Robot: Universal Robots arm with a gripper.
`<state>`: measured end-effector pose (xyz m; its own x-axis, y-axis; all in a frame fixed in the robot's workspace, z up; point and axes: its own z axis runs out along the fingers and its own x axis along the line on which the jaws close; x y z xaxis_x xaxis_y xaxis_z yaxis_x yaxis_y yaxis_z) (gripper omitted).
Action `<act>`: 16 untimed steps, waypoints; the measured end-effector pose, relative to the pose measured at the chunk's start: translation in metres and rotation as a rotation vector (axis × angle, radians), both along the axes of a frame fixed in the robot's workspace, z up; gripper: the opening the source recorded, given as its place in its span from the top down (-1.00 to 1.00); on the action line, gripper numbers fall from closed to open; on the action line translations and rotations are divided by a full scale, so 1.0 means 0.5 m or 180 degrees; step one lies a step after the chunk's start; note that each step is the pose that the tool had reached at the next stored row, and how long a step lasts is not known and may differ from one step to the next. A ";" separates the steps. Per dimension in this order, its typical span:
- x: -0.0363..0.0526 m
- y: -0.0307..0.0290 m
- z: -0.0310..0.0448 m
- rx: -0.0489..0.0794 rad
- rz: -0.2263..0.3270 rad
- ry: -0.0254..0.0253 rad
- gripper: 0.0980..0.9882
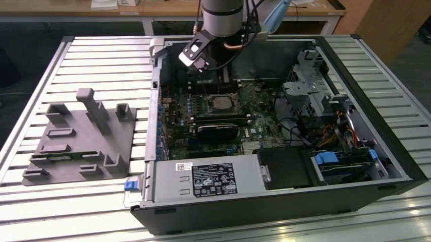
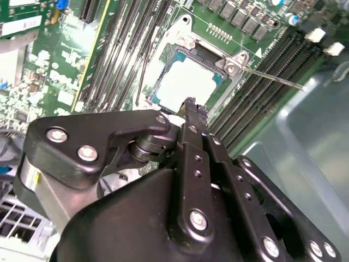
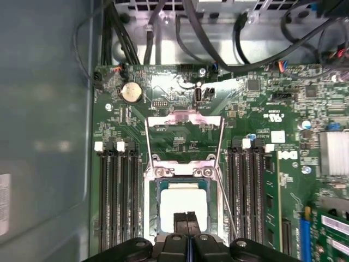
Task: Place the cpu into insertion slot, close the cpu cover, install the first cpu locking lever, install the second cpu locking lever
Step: 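Place the cpu into insertion slot, then close the cpu cover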
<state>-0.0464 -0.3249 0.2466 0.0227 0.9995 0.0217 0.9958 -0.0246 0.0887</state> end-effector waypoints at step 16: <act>0.001 0.000 0.016 -0.0001 0.0001 0.0001 0.98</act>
